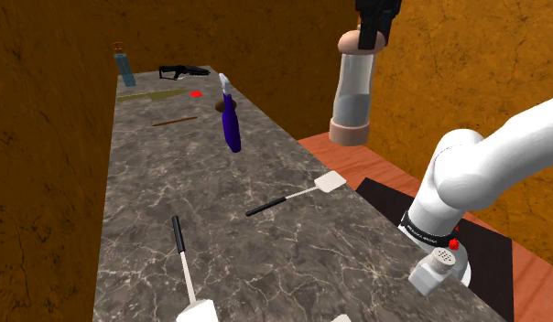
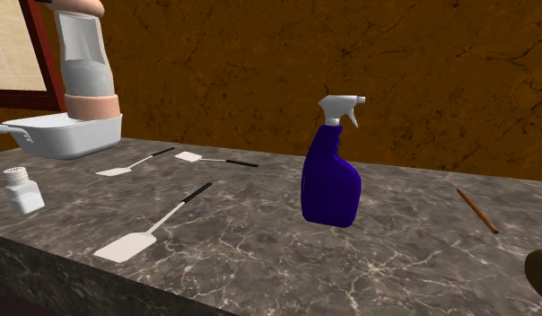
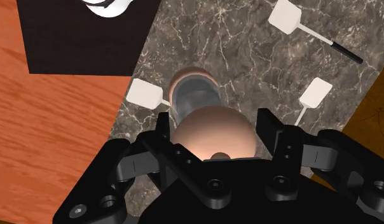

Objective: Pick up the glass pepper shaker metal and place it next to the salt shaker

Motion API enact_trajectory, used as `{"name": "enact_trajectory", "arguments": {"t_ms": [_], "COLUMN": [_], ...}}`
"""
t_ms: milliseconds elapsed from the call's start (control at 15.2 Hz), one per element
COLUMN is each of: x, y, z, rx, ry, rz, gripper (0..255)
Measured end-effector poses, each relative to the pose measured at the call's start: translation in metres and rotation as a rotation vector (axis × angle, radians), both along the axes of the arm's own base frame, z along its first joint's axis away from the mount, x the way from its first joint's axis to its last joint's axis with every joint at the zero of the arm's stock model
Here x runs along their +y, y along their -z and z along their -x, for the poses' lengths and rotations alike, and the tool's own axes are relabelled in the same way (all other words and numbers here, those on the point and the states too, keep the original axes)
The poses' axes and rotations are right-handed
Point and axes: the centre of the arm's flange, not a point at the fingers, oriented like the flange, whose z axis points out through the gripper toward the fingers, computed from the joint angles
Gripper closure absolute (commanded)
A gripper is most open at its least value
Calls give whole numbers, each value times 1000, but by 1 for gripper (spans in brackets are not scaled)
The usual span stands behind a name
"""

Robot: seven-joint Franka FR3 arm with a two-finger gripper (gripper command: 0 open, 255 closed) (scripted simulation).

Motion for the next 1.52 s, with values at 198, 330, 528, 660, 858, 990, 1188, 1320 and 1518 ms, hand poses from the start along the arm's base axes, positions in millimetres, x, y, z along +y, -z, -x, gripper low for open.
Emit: {"name": "enact_trajectory", "arguments": {"t_ms": [198,330,528,660,858,990,1188,1320,1518], "x": [10,17,26,35,45,51,62,67,80], "y": [-7,-9,-18,-23,-28,-29,-35,-40,-46], "z": [36,62,100,125,164,190,227,251,291], "rx": [0,0,0,0,0,0,0,0,0], "ry": [0,0,0,-1,0,0,0,0,-1], "rz": [0,0,0,0,0,0,0,0,0], "gripper": [255,255,255,255,255,255,255,255,255]}}
